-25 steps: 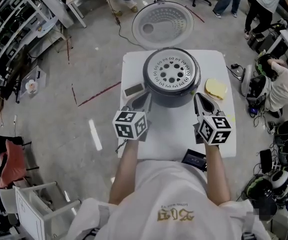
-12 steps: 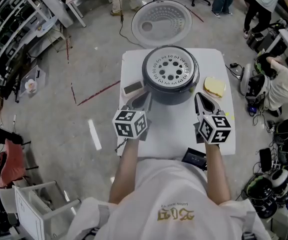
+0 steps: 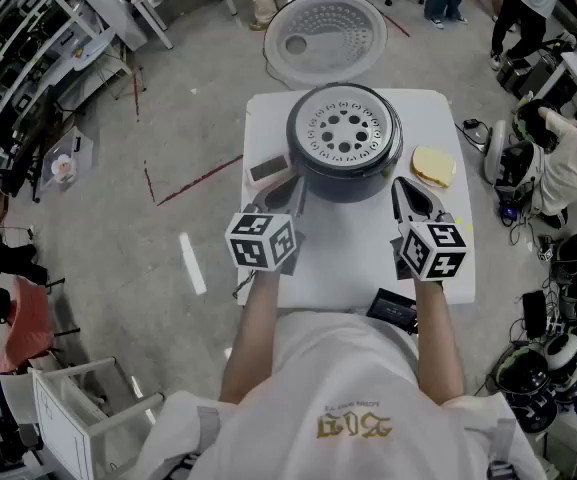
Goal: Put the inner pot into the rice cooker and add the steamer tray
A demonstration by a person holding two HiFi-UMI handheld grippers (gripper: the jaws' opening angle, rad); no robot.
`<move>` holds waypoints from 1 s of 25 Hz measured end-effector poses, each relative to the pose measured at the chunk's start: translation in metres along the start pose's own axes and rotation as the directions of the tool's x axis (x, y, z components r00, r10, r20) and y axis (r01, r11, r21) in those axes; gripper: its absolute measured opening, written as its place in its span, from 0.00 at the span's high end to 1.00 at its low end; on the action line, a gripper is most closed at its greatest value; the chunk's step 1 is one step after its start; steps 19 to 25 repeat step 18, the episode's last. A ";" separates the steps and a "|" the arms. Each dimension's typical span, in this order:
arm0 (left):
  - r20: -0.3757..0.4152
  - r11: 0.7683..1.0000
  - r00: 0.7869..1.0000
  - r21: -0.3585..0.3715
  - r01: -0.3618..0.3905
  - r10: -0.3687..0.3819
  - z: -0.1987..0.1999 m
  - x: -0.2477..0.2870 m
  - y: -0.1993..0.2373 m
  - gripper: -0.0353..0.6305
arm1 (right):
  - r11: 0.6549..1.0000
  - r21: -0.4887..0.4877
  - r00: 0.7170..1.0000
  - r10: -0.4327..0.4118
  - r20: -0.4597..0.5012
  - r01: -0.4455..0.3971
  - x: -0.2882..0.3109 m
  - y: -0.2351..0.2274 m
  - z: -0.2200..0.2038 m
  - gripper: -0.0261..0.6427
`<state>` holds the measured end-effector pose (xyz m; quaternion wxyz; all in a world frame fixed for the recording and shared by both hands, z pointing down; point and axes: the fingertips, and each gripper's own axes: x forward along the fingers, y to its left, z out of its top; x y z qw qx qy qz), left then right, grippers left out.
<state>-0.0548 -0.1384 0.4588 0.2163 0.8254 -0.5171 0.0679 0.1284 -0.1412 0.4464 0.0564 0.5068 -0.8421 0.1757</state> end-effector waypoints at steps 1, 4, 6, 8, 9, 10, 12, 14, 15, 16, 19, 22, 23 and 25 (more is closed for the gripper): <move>0.002 1.000 1.000 0.000 -0.001 0.001 0.000 0.000 0.000 0.92 | 1.000 0.000 1.000 0.002 0.000 -0.002 0.000 0.000 0.000 0.94; 0.006 1.000 1.000 -0.001 -0.002 0.002 0.001 0.000 0.001 0.92 | 1.000 -0.001 1.000 0.006 0.001 -0.006 0.001 0.001 0.000 0.94; 0.007 1.000 1.000 -0.002 -0.002 0.002 0.002 -0.001 0.002 0.92 | 1.000 -0.001 1.000 0.009 0.000 -0.009 0.002 0.002 0.001 0.94; 0.009 1.000 1.000 -0.003 -0.003 0.003 0.004 -0.001 0.003 0.92 | 1.000 -0.001 1.000 0.013 0.000 -0.013 0.003 0.003 0.002 0.94; 0.010 1.000 1.000 -0.003 -0.003 0.003 0.005 -0.001 0.003 0.92 | 1.000 -0.001 1.000 0.015 -0.001 -0.015 0.004 0.004 0.002 0.94; 0.011 1.000 1.000 -0.002 -0.003 0.003 0.006 -0.001 0.003 0.92 | 1.000 -0.002 1.000 0.017 -0.001 -0.017 0.004 0.004 0.002 0.94; 0.011 1.000 1.000 0.000 -0.002 0.002 0.007 0.000 0.002 0.92 | 1.000 -0.002 1.000 0.021 -0.002 -0.021 0.005 0.004 0.003 0.94; 0.010 1.000 1.000 0.001 -0.002 0.002 0.007 0.001 0.001 0.92 | 1.000 -0.002 1.000 0.024 -0.001 -0.024 0.006 0.004 0.003 0.94; 0.011 1.000 1.000 0.001 -0.002 0.002 0.008 0.001 0.002 0.92 | 1.000 -0.002 1.000 0.023 -0.002 -0.023 0.007 0.004 0.003 0.94; 0.011 1.000 1.000 0.001 -0.001 0.001 0.009 0.001 0.002 0.92 | 1.000 -0.002 1.000 0.024 -0.002 -0.024 0.008 0.004 0.004 0.94; 0.012 1.000 1.000 0.000 0.001 -0.001 0.010 0.001 0.002 0.92 | 1.000 -0.002 1.000 0.025 -0.005 -0.025 0.010 0.004 0.004 0.94; 0.012 1.000 1.000 0.000 0.001 -0.001 0.010 0.001 0.002 0.92 | 1.000 -0.002 1.000 0.025 -0.005 -0.025 0.010 0.004 0.004 0.94; 0.012 1.000 1.000 0.000 0.001 -0.001 0.010 0.001 0.002 0.92 | 1.000 -0.002 1.000 0.025 -0.005 -0.025 0.010 0.004 0.004 0.94; 0.012 1.000 1.000 0.000 0.001 -0.001 0.010 0.001 0.002 0.92 | 1.000 -0.002 1.000 0.025 -0.005 -0.025 0.010 0.004 0.004 0.94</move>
